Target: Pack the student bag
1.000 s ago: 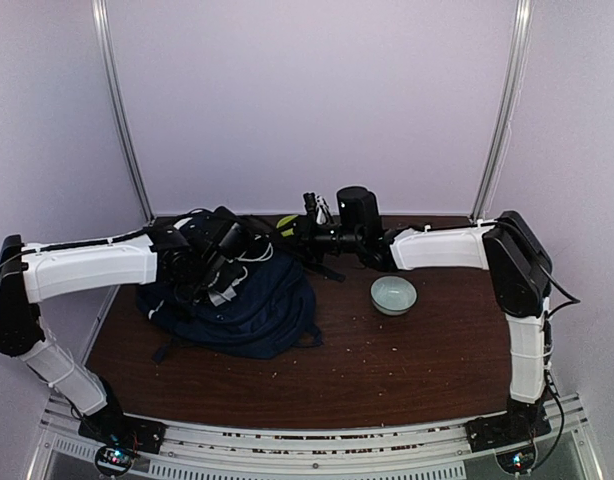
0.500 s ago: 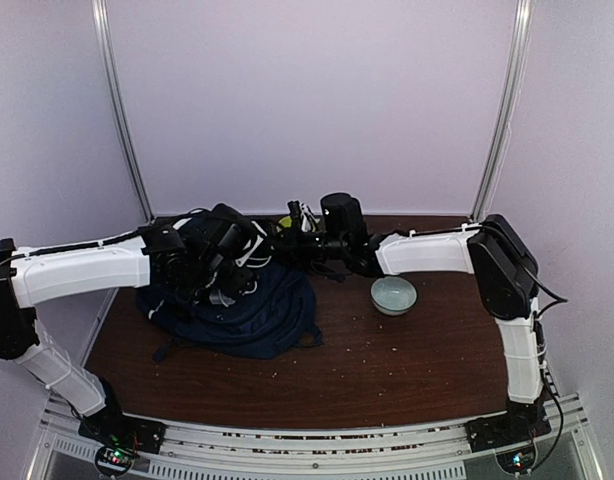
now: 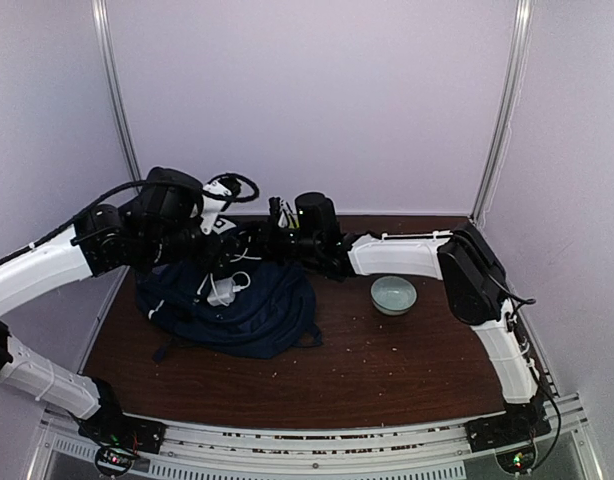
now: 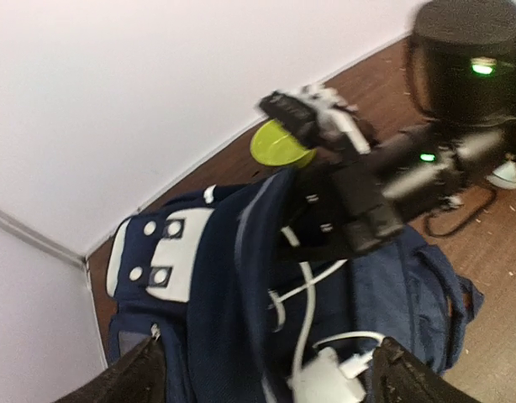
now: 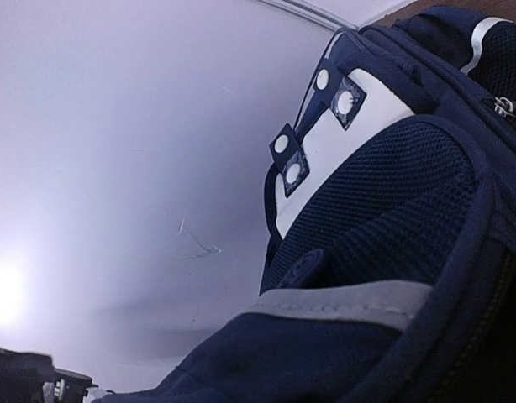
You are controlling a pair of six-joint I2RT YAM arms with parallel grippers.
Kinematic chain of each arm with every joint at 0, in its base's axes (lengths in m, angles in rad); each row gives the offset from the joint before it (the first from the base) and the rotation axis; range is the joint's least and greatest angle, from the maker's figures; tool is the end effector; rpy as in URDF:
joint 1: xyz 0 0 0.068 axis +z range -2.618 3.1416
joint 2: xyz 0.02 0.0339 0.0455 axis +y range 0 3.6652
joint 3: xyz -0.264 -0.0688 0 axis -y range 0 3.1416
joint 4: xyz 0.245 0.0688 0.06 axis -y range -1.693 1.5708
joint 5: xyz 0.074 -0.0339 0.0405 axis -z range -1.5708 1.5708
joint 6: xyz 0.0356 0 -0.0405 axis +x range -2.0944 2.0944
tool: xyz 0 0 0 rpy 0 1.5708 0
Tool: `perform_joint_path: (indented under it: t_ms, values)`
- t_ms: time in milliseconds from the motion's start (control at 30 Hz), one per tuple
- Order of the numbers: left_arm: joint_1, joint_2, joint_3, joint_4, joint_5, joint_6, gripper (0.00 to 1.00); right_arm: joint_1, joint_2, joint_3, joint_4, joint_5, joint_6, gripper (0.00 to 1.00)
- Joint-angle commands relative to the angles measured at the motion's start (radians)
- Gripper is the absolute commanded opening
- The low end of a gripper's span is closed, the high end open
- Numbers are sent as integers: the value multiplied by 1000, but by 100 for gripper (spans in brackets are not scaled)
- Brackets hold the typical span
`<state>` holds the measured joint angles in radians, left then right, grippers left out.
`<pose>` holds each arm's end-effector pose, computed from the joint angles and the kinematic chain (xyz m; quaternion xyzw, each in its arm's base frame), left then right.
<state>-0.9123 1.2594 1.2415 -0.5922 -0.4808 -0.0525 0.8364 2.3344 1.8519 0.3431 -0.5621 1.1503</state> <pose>0.1793 -0.2048 0.3599 0.2590 0.8288 -0.0211 0.4955 0.3549 0.4213 0.2292 -0.0664 0.7446 0.6424 0.1688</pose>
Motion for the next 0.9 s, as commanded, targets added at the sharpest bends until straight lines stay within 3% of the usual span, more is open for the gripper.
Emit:
perform_joint_path:
  t_ms: [0,200,333,667,867]
  values:
    - [159,-44,-79,-98,-9,-163,80,7,33,72,-14,129,-2,0]
    - [182,-49,-124,-31,7,-142,79,6,50,105,-132,198,-92,1]
    - [182,-19,-100,36,90,-90,83,1,39,111,-181,187,-131,11]
    - [181,-24,-83,138,263,-81,89,-29,-159,14,-175,146,-245,31]
    - [189,4,-69,135,256,-68,89,-39,-229,-18,-192,120,-264,34]
